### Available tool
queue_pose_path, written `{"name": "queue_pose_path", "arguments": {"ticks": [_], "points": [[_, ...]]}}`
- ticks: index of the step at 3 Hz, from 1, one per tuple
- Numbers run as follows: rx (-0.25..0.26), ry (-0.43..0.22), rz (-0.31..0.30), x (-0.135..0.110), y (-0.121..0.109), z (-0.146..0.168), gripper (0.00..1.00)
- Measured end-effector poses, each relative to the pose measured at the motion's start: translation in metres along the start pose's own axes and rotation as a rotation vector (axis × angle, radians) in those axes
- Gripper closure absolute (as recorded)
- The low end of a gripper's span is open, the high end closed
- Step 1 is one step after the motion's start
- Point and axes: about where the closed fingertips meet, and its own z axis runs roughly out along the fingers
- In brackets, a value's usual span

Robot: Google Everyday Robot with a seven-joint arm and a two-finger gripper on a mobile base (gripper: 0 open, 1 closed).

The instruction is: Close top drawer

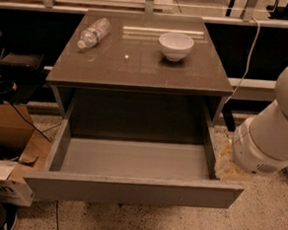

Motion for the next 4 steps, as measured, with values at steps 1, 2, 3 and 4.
{"name": "queue_pose_path", "arguments": {"ticks": [1, 2, 3, 4], "points": [[-0.085, 0.012, 0.035, 0.000, 0.018, 0.040, 1.00], [-0.089, 0.014, 0.044, 0.001, 0.019, 0.042, 1.00], [-0.098, 0.055, -0.015, -0.004, 0.029, 0.059, 1.00], [-0.104, 0.067, -0.030, -0.002, 0.037, 0.079, 1.00]]}}
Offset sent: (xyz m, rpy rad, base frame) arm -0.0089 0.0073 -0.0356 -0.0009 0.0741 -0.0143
